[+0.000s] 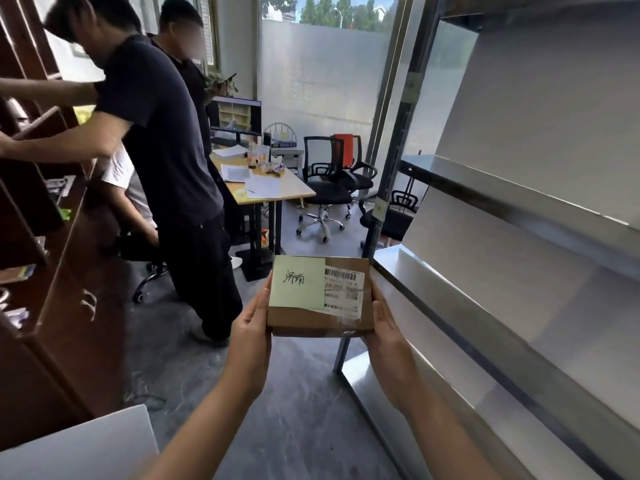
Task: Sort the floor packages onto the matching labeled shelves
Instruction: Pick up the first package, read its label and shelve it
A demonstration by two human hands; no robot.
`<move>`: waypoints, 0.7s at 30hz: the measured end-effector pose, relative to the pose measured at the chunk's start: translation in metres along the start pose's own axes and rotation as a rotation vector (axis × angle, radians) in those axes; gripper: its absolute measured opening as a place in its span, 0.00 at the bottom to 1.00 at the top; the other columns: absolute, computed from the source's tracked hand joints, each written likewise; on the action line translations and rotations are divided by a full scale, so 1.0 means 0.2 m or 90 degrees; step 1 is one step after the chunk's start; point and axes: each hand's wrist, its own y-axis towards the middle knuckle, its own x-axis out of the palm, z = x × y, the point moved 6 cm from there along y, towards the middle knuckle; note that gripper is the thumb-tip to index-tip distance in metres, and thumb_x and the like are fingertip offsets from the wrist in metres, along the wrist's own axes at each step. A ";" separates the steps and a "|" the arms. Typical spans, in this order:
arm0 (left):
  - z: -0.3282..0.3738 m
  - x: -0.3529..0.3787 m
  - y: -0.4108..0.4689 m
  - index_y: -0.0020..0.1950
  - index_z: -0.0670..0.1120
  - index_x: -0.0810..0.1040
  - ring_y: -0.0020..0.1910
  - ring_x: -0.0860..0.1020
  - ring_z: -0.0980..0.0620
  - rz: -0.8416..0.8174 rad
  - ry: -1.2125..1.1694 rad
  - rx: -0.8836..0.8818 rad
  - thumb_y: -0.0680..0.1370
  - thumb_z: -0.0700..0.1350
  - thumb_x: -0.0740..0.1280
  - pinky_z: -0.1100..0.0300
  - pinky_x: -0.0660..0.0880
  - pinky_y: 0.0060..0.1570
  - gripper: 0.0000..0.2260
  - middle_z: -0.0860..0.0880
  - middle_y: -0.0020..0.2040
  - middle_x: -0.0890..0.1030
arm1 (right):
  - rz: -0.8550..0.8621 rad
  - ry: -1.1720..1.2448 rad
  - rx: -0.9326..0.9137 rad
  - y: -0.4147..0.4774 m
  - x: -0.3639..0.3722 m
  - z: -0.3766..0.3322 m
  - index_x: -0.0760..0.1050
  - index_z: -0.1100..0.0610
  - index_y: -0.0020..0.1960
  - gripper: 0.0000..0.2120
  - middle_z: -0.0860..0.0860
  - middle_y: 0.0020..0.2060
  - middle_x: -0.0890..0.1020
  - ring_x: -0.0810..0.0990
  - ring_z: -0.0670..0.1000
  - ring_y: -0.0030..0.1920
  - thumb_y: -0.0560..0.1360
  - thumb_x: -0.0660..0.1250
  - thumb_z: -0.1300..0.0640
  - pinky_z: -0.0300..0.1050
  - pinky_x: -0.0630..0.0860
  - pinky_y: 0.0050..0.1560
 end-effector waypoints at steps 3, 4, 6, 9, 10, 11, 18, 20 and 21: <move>-0.03 0.01 0.10 0.69 0.54 0.77 0.65 0.80 0.50 0.032 0.016 0.003 0.85 0.47 0.57 0.53 0.75 0.63 0.15 0.51 0.63 0.83 | -0.009 0.002 0.000 0.12 -0.04 0.03 0.62 0.45 0.77 0.21 0.48 0.68 0.78 0.75 0.50 0.69 0.86 0.45 0.51 0.51 0.70 0.71; -0.04 0.03 0.14 0.69 0.54 0.77 0.66 0.79 0.47 0.040 0.019 0.004 0.85 0.48 0.58 0.49 0.75 0.65 0.15 0.50 0.64 0.83 | -0.012 0.000 -0.002 0.16 -0.05 0.04 0.62 0.45 0.77 0.21 0.48 0.68 0.78 0.75 0.50 0.70 0.86 0.45 0.51 0.52 0.70 0.72; -0.07 0.06 0.21 0.71 0.54 0.77 0.69 0.74 0.39 0.046 0.029 0.006 0.85 0.49 0.58 0.39 0.69 0.69 0.16 0.48 0.65 0.82 | -0.016 0.007 0.001 0.27 -0.10 0.06 0.62 0.45 0.78 0.21 0.49 0.70 0.76 0.74 0.50 0.70 0.86 0.45 0.51 0.55 0.67 0.74; -0.08 0.10 0.32 0.70 0.57 0.77 0.68 0.69 0.31 0.067 0.057 0.008 0.85 0.52 0.58 0.33 0.64 0.70 0.16 0.46 0.64 0.83 | -0.044 0.026 0.001 0.42 -0.15 0.07 0.61 0.44 0.78 0.21 0.48 0.71 0.75 0.72 0.49 0.72 0.86 0.46 0.51 0.55 0.63 0.76; -0.08 0.11 0.34 0.70 0.58 0.77 0.68 0.68 0.29 0.069 0.062 0.006 0.85 0.52 0.58 0.32 0.63 0.69 0.16 0.44 0.63 0.83 | -0.051 0.029 -0.001 0.45 -0.16 0.07 0.61 0.44 0.78 0.21 0.48 0.71 0.75 0.72 0.49 0.72 0.86 0.46 0.51 0.55 0.63 0.77; -0.08 0.13 0.37 0.70 0.59 0.77 0.68 0.68 0.27 0.070 0.065 0.010 0.84 0.53 0.58 0.31 0.63 0.68 0.16 0.43 0.64 0.82 | -0.059 0.035 -0.004 0.51 -0.17 0.07 0.61 0.44 0.78 0.21 0.48 0.72 0.75 0.72 0.49 0.72 0.86 0.47 0.51 0.55 0.62 0.77; -0.10 0.22 0.61 0.70 0.61 0.76 0.68 0.70 0.26 0.104 0.071 0.022 0.84 0.55 0.59 0.27 0.64 0.67 0.15 0.43 0.65 0.82 | -0.111 0.063 -0.006 0.84 -0.23 0.12 0.62 0.45 0.78 0.21 0.48 0.72 0.75 0.73 0.49 0.72 0.86 0.47 0.51 0.54 0.65 0.76; -0.11 0.24 0.66 0.70 0.61 0.76 0.68 0.71 0.27 0.100 0.076 0.027 0.84 0.56 0.59 0.26 0.61 0.67 0.16 0.42 0.65 0.81 | -0.112 0.074 -0.007 0.90 -0.24 0.14 0.62 0.46 0.78 0.22 0.48 0.71 0.75 0.73 0.48 0.71 0.85 0.47 0.51 0.53 0.65 0.75; -0.12 0.24 0.69 0.70 0.61 0.76 0.69 0.72 0.28 0.103 0.076 0.031 0.84 0.55 0.59 0.26 0.62 0.68 0.16 0.43 0.66 0.81 | -0.112 0.081 -0.007 0.92 -0.25 0.15 0.62 0.46 0.78 0.22 0.49 0.71 0.75 0.73 0.48 0.71 0.85 0.48 0.51 0.53 0.65 0.75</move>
